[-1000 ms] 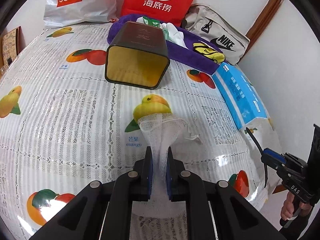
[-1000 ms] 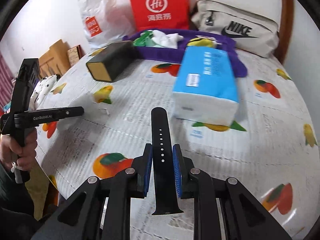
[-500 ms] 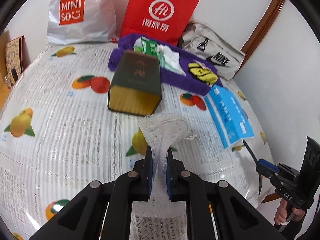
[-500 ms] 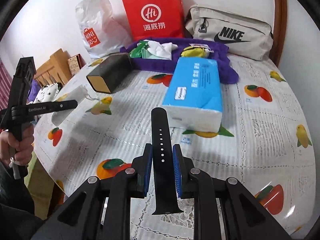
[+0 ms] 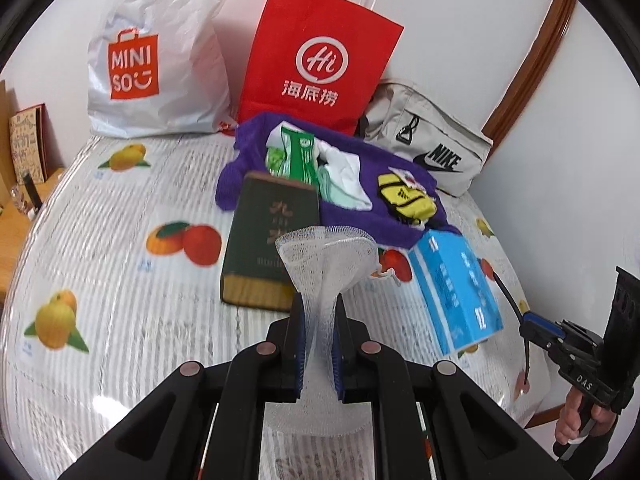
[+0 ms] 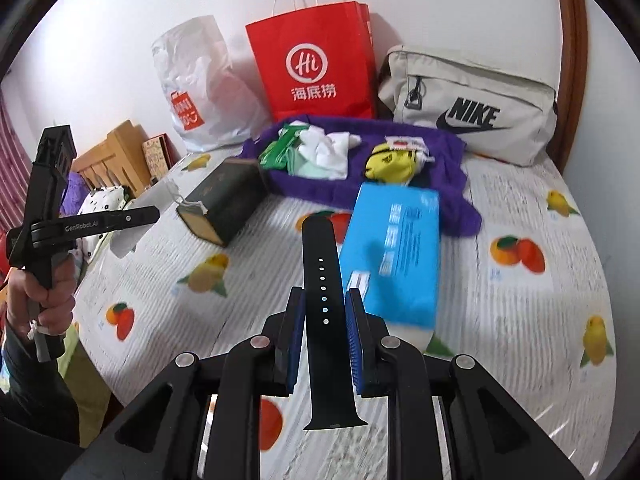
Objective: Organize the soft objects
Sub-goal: 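Carry the mesh bag and black strap over the purple towel with both tools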
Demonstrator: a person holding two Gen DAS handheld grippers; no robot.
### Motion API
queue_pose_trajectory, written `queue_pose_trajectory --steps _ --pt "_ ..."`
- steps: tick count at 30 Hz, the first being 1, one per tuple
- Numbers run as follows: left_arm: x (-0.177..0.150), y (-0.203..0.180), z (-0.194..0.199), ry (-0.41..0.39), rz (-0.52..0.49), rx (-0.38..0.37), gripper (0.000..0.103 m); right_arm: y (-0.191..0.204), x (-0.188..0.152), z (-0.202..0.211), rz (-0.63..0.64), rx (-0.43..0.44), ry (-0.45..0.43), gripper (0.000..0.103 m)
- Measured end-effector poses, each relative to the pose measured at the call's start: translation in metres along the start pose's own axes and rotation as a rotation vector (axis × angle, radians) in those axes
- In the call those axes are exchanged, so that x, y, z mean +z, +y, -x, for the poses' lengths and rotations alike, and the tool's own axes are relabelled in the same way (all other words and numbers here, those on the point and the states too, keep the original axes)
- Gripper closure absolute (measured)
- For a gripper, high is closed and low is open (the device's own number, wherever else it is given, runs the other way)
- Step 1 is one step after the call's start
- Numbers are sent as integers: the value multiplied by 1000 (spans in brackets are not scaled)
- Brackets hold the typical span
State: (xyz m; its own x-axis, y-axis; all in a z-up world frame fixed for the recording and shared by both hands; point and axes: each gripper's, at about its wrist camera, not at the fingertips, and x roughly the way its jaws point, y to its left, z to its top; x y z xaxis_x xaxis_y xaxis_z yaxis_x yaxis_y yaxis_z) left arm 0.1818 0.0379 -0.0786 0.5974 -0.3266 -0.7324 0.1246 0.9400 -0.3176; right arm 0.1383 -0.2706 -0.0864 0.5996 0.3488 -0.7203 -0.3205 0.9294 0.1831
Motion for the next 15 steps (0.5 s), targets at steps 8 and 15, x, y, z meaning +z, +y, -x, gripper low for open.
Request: queue_pose_trajectory --steps 8,15 --pt "32 -4 -11 -17 -26 13 92 -17 38 -15 0 -20 -35 83" --pt "55 -16 -23 -22 -63 32 92 -30 63 -29 -1 -18 -53 83"
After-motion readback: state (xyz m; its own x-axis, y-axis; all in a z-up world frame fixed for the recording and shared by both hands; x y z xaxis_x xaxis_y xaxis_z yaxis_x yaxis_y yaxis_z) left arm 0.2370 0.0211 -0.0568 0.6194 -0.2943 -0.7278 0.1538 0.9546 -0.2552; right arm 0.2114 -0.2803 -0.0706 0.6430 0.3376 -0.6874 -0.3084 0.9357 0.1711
